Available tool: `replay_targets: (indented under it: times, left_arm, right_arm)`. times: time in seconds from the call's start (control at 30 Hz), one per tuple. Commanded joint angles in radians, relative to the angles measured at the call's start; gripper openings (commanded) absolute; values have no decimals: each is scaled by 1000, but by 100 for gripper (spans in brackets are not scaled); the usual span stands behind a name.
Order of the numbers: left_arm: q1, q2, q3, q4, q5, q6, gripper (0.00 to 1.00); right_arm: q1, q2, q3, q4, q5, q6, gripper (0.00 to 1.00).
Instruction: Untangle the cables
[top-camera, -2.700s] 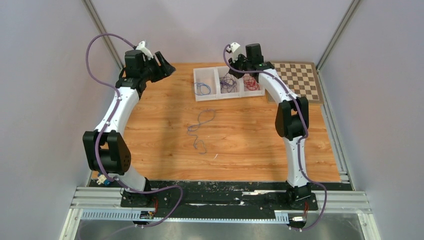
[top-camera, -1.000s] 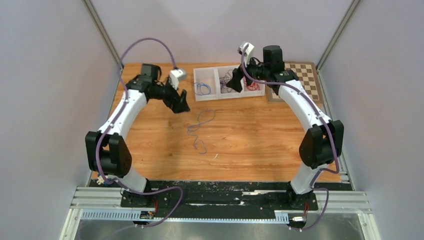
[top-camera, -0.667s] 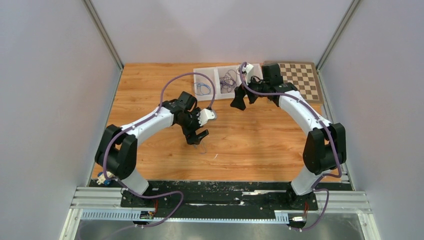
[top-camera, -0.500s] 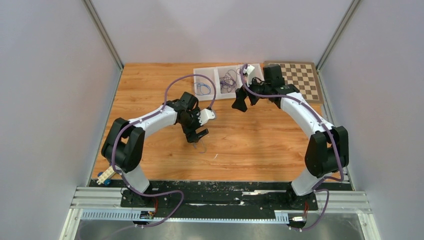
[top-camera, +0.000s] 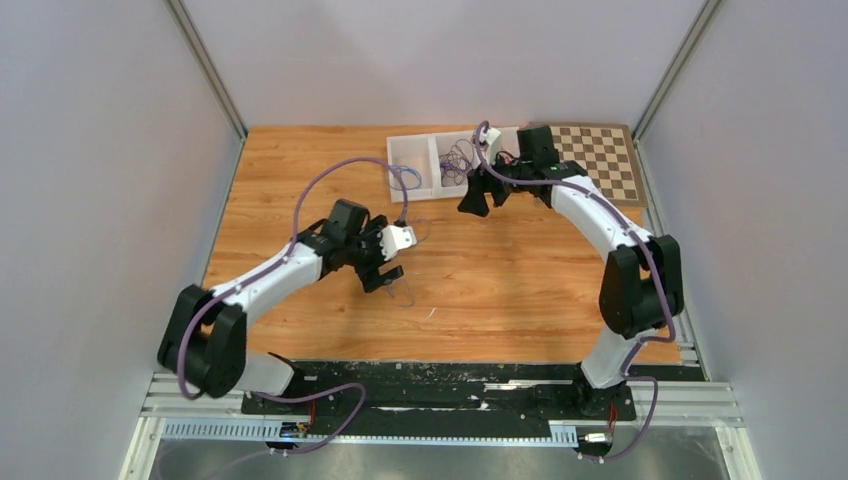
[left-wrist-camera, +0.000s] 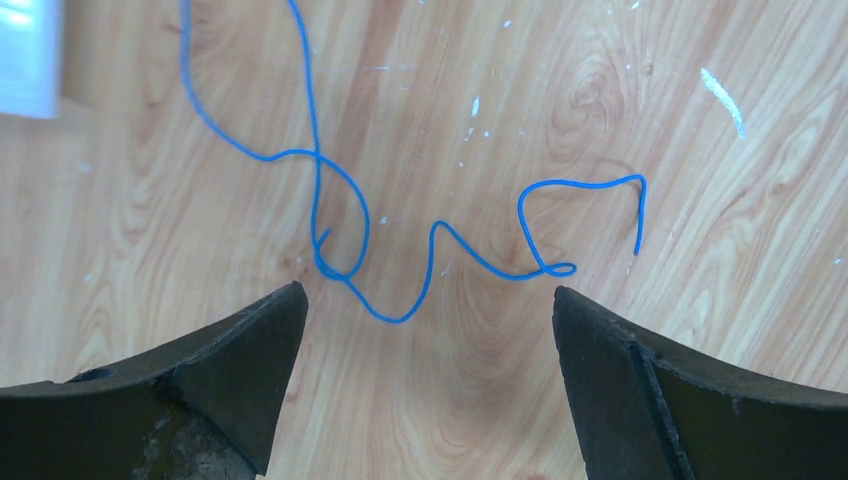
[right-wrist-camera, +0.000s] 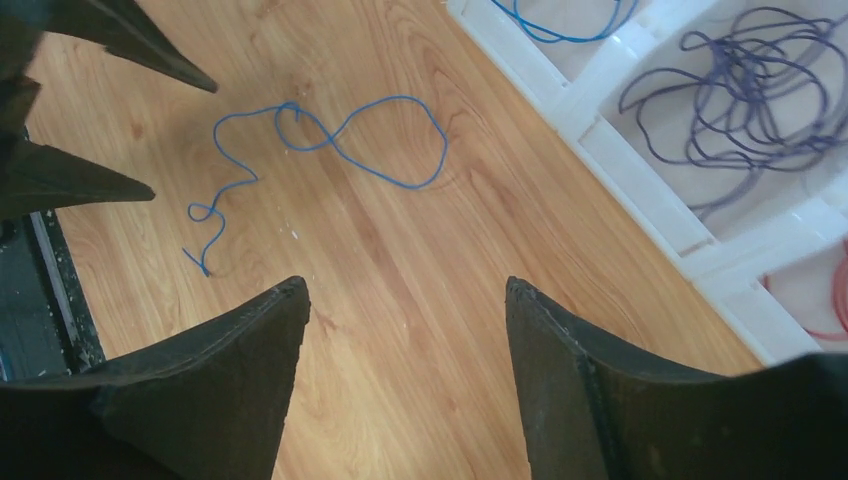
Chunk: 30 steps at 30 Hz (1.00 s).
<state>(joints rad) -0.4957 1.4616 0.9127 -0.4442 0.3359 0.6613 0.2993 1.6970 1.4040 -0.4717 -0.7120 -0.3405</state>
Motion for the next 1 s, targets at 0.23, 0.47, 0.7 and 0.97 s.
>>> replay_targets:
  times: [0.23,0.47,0.7,0.97]
  left_arm:
    - [46,-272,-335,417,151,68,100]
    - [-43,-237,-470,692,28,144,100]
    - [-51,-144,-422,677,31,249,100]
    - [-10,15,-318,698,-61,235,98]
  right_arm:
    - [177,330,235,146,20,194,45]
    - [225,476,306,228,104,247,29]
    - [263,572,335,256,206,215,24]
    - [264,564,235,225,104,218,10]
